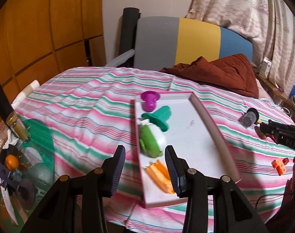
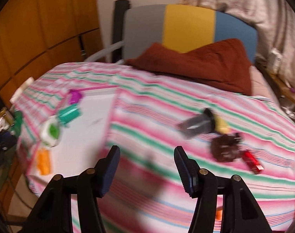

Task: Organize rigid objects
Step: 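Grasp the clear-black cup with the left tool while the right tool approaches the brown pumpkin piece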

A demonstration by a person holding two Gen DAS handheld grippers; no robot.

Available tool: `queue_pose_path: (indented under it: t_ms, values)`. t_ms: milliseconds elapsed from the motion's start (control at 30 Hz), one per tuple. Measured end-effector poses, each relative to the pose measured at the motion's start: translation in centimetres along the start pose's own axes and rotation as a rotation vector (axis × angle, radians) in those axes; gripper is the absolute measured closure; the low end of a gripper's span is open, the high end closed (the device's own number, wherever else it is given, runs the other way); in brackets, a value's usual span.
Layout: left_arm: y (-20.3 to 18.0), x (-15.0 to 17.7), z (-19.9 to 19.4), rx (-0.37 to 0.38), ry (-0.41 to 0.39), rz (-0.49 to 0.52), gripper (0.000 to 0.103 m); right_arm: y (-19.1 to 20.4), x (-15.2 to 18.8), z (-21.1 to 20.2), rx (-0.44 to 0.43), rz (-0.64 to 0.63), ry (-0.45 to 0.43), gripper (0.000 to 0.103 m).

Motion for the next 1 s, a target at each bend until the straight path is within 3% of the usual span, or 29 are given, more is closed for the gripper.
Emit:
queue_pose_path:
  t_ms: [133, 300, 467, 500, 567, 700, 833, 1000]
  values:
    - [-1.3, -0.3, 0.5, 0.045, 0.022, 0.003, 0.06, -5.4, -0.6, -0.3, 0.103, 0.043, -0.025, 0.042]
    - [-3.5, -1.1, 0.7, 0.107, 0.034, 0.029, 0.06, -14.2, -1.1, -0.4, 0.249, 0.195, -0.066, 0.034]
    - [-7.2, -2.3, 1.1, 0.135, 0.037, 0.108, 0.06, -21.2, 1.3, 0.5, 0.364, 0.396, -0.069, 0.034]
    - [-8.0, -2.4, 1.3, 0.144, 0.04, 0.124, 0.06, -22.4, 1.7, 0.9, 0.369, 0.461, -0.019, 0.035]
    - [-10.5, -2.9, 1.9, 0.186, 0.051, 0.158, 0.06, -23.5, 1.8, 0.8, 0.328, 0.528, -0.038, 0.035]
    - [-15.2, -3.5, 3.4, 0.262, 0.083, 0.233, 0.06, -23.9, 1.7, 0.4, 0.299, 0.566, -0.048, 0.032]
    - [-19.7, -4.0, 5.7, 0.285, 0.128, 0.324, 0.06, -24.2, 1.9, -0.1, 0.276, 0.596, -0.058, 0.028]
    - [-24.9, -4.8, 9.6, 0.404, 0.229, 0.379, 0.059, -24.2, 2.4, -0.2, 0.232, 0.641, -0.047, 0.027]
Point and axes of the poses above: each gripper's, at about its wrist camera, not at the fingertips, and z roughly the way its jaws point, y to its left, x to its underside, the point moved 4 cm from there along z, roughly the way its jaws point, and after that the axes turned 1 degree about z, right-handed, at the moved point
